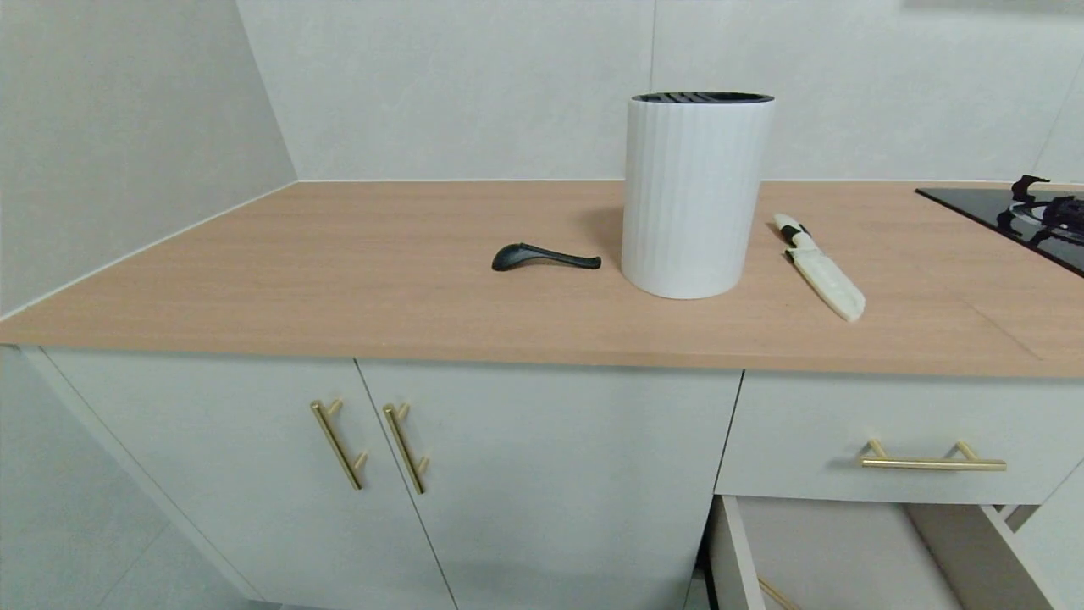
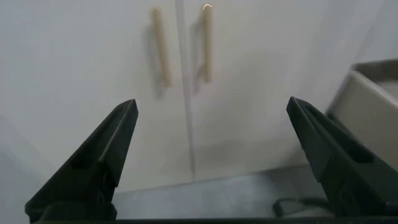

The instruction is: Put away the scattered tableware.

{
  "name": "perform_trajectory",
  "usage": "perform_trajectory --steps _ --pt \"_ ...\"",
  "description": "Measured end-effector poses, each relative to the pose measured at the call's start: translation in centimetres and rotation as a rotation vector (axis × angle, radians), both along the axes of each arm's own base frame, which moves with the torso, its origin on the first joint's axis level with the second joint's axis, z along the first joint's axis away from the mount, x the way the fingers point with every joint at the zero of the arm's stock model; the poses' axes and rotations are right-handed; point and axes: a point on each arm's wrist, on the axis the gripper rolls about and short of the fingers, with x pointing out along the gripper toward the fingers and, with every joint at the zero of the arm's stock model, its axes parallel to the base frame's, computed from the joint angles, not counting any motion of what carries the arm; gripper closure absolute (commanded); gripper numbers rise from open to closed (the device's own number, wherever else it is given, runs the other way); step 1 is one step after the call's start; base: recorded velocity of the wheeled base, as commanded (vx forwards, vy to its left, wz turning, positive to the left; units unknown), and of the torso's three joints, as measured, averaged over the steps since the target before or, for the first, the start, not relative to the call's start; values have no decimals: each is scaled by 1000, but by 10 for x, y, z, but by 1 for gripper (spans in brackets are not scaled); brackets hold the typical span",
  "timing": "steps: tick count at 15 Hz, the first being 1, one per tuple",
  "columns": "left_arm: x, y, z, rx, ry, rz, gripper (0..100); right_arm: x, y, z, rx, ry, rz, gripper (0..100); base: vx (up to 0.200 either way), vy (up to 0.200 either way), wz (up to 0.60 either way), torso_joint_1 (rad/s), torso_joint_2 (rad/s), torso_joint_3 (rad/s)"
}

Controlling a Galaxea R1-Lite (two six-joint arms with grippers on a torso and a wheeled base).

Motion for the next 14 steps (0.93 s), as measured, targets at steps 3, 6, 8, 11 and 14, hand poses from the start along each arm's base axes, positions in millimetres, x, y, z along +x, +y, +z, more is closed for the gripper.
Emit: perform_trajectory --steps 3,6,8,11,14 --pt "-4 -1 -2 69 -45 93 0 0 0 0 0 0 0 0 0 0 0 116 -453 -342" --pt "-6 2 -2 90 -78 223 0 0 0 0 0 0 -1 0 0 0 0 147 -468 -331" --pt "-7 2 -2 71 -84 227 0 0 0 0 1 0 -1 0 0 0 0 159 -481 -320" --pt "-7 3 -3 57 -86 235 0 0 0 0 1 -1 0 0 0 0 0 180 -492 -320" --pt "-7 2 -6 22 -55 216 0 0 0 0 1 -1 -1 0 0 0 0 188 -494 -295"
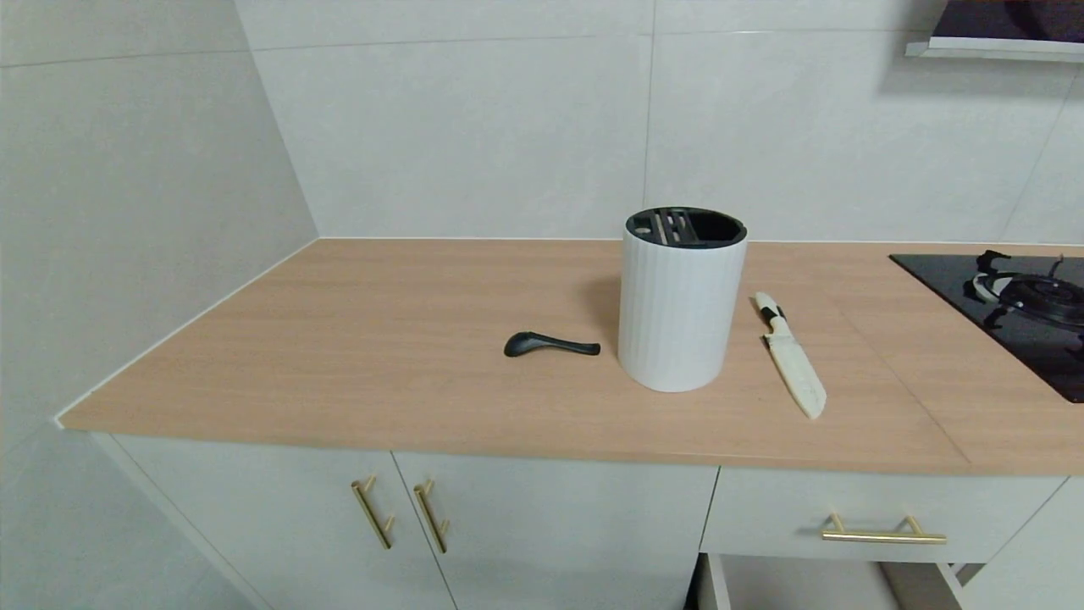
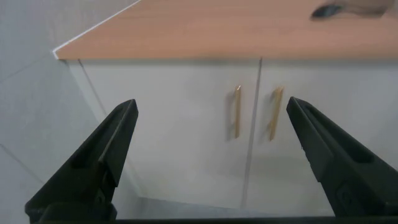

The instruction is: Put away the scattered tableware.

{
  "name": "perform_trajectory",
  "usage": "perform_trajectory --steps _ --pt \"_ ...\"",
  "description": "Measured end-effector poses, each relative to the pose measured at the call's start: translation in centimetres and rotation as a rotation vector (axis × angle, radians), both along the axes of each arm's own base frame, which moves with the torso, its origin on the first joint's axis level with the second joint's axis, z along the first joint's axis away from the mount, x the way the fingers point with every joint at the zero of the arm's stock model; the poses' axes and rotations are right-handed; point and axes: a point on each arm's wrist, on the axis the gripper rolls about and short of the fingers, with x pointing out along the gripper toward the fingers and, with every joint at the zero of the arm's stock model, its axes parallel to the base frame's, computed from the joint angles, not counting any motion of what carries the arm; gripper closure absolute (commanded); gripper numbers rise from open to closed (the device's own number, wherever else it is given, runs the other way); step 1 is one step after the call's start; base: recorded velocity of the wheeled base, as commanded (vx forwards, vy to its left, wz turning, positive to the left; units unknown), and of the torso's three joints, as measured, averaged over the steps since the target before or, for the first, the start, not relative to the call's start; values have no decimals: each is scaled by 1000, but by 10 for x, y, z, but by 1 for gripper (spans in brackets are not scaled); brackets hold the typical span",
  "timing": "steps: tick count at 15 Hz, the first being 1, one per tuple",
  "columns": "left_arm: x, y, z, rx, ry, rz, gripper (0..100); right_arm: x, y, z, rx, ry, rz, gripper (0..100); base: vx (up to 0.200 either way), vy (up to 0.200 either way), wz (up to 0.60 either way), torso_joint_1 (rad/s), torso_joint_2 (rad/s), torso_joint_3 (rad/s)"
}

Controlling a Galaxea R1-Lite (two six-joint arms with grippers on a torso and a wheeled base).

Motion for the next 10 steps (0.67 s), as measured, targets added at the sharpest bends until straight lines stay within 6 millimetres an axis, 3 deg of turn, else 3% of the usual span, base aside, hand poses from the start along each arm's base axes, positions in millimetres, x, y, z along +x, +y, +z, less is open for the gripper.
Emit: perform_trajectory --steps 1,5,8,10 --pt "0 0 -1 -23 6 -1 0 0 0 0 1 0 0 0 0 0 0 124 -232 -134" --pt "0 0 -1 -71 2 10 0 0 0 0 6 0 0 0 200 0 0 26 -73 -38" --pt "0 0 -1 -69 1 10 0 0 0 0 9 0 -2 0 200 200 0 18 1 -6" --pt "0 0 -1 -55 2 11 0 0 0 0 10 0 -2 0 0 0 0 0 0 0"
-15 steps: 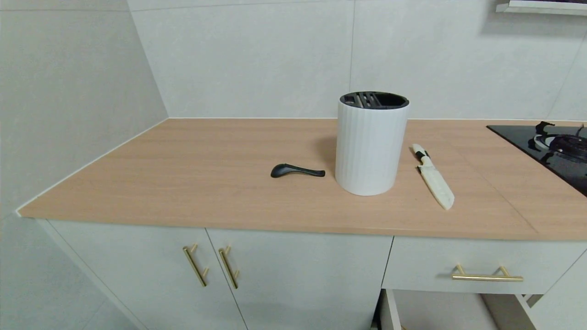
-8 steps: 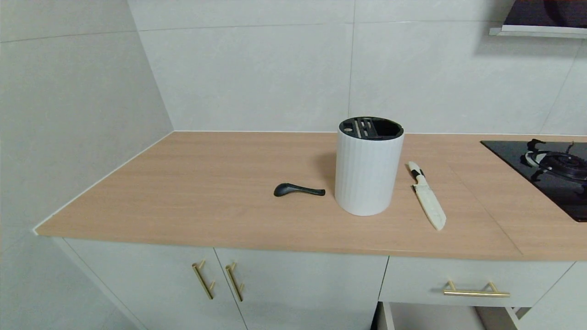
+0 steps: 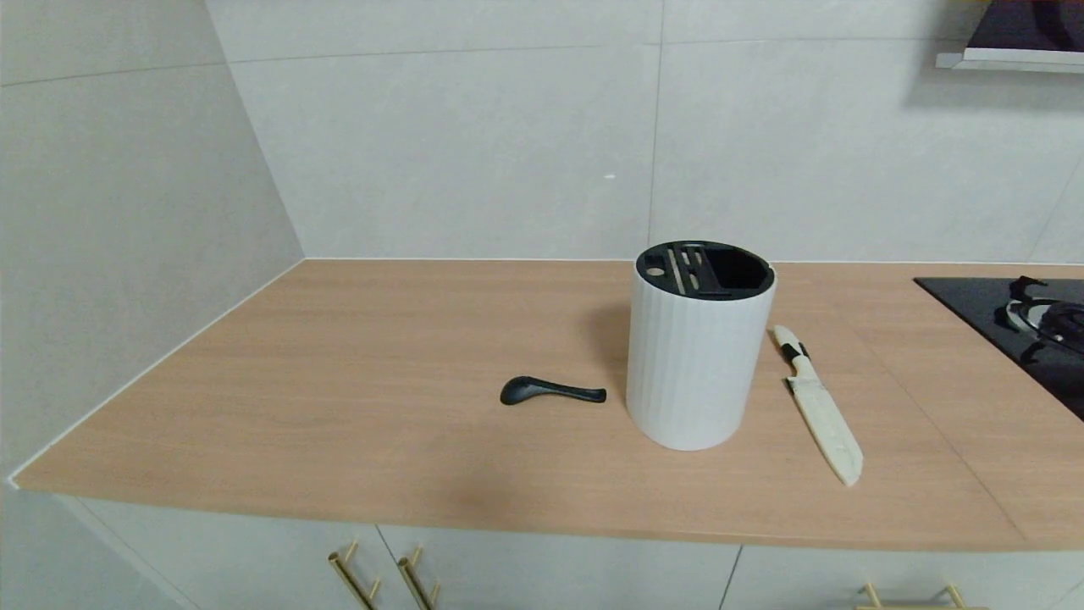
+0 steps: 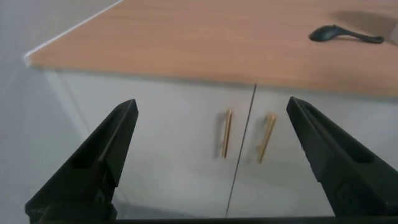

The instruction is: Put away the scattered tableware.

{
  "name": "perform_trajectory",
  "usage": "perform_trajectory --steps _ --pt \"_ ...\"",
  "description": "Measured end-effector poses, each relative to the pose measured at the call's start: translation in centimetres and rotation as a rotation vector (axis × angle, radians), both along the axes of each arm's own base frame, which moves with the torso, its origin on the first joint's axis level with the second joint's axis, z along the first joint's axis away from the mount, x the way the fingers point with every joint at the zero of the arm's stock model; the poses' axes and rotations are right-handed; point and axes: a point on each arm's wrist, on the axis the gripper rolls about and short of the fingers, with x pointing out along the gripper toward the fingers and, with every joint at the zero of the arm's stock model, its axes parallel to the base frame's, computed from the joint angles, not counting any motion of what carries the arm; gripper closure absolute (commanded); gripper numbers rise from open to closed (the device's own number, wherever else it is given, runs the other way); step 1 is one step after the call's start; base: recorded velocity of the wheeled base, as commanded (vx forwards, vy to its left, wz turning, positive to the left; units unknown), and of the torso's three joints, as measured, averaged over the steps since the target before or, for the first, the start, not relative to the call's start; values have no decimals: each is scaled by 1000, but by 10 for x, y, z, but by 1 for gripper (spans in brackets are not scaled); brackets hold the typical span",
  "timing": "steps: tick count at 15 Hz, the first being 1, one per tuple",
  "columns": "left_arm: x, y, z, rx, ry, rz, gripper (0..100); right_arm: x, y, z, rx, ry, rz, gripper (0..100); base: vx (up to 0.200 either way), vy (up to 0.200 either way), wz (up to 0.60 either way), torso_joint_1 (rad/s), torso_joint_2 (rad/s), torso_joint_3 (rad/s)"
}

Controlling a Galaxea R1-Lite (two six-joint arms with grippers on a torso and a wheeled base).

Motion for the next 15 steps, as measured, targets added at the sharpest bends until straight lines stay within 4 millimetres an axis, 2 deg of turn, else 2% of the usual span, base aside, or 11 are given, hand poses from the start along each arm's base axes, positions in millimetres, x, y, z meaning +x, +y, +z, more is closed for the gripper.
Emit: perform_trajectory --steps 4,12,15 --pt "0 0 0 3 0 1 0 0 0 0 0 0 0 0 0 0 0 0 0 0" --pt "0 0 0 1 3 -1 0 0 0 0 5 -1 -2 0 -200 200 0 1 -1 4" --pt "0 0 0 0 2 -1 0 0 0 0 4 0 -2 0 0 0 0 0 0 0"
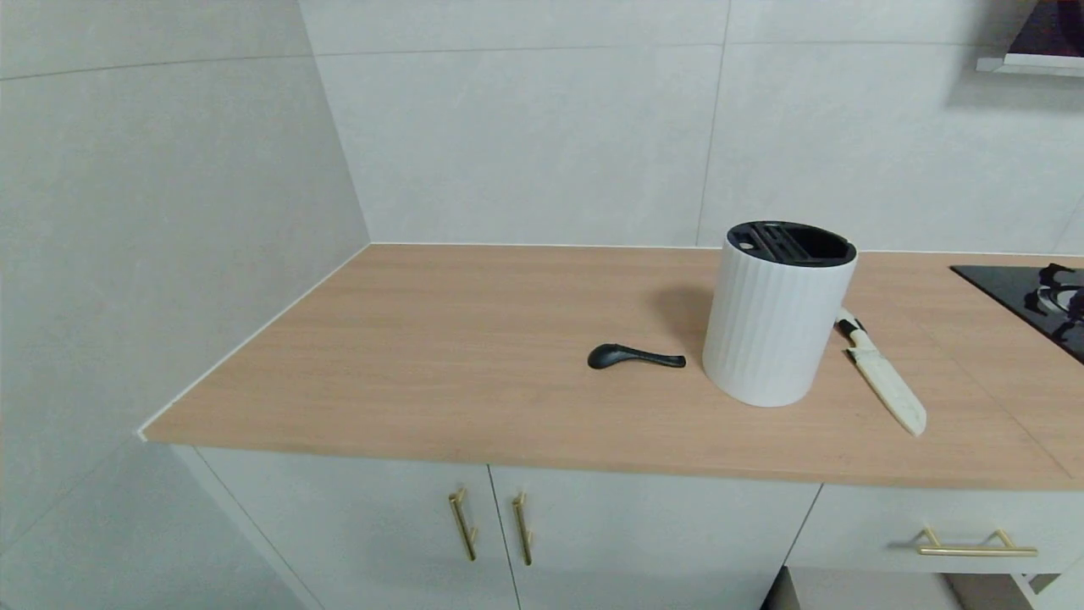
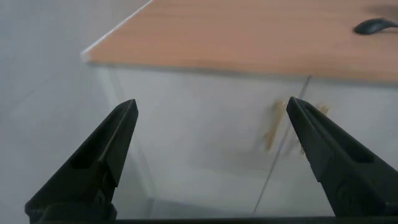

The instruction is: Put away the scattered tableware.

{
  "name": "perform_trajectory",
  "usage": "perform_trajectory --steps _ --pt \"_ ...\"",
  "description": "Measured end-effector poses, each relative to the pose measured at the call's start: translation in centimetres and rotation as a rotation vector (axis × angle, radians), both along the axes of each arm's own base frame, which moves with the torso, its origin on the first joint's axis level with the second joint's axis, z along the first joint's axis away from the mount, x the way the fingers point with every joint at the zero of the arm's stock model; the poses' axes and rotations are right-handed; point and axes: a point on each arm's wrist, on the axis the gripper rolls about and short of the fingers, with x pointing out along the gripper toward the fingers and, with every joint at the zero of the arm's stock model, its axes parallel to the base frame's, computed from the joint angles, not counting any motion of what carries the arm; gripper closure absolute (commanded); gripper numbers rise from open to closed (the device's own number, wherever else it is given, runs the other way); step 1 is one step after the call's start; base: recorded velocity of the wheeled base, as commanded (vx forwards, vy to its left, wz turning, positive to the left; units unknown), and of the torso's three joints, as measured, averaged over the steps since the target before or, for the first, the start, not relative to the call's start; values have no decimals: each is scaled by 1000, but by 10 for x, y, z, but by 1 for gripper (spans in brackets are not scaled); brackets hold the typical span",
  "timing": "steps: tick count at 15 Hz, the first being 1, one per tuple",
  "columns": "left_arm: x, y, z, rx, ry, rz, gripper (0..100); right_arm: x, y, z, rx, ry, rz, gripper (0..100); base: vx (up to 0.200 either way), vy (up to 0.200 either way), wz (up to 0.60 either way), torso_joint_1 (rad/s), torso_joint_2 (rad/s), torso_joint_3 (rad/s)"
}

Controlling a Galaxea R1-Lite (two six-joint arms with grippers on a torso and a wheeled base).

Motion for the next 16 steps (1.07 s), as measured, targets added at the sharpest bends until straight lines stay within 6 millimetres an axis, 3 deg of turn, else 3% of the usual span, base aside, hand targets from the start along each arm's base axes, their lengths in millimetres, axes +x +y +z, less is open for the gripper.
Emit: perform_trajectory --steps 7,12,16 --pt "0 0 0 -1 -1 0 0 0 0 0 1 0 4 0 0 29 0 1 1 1" --pt "0 0 0 -7 1 -1 0 0 0 0 4 -1 3 0 0 0 -600 1 2 1" --pt "0 0 0 -7 1 -1 0 0 0 0 2 -1 3 0 0 0 0 0 0 0"
